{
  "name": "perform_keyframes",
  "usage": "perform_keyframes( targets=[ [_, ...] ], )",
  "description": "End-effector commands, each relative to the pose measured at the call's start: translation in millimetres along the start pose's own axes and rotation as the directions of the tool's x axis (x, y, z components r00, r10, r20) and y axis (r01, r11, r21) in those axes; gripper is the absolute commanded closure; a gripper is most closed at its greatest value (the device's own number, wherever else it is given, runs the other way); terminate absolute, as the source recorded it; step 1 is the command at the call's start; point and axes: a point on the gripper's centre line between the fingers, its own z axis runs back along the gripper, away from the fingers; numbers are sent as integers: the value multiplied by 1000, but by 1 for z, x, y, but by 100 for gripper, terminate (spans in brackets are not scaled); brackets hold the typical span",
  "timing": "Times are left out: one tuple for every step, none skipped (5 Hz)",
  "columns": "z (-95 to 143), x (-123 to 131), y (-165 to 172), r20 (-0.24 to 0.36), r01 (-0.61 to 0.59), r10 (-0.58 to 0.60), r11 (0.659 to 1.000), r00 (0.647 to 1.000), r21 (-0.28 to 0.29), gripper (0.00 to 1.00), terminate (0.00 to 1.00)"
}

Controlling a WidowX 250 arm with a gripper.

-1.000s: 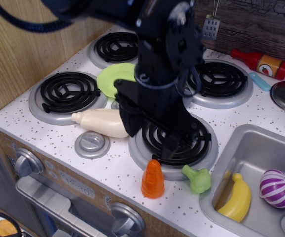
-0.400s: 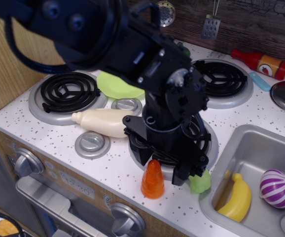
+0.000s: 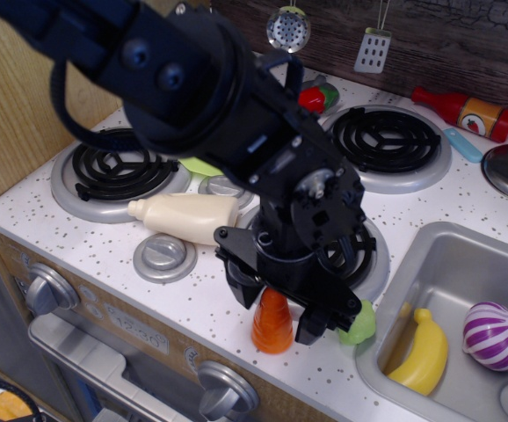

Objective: Put carrot on plate

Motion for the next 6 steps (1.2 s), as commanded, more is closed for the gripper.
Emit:
perform_keyframes(
  targets=[
    [-2,3,-5,13,-37,37,999,999,-7,100,0],
    [4,3,-1,-13,-39,39,999,999,-3,100,0],
    [35,17,27,-82,17,-13,999,997,40,100,0],
    [58,49,60,-111,71,-60,993,992,93,100,0],
    [62,86,90,-93,144,-131,978,987,151,100,0],
    [51,117,113,-52,230,-224,955,973,188,100,0]
  ],
)
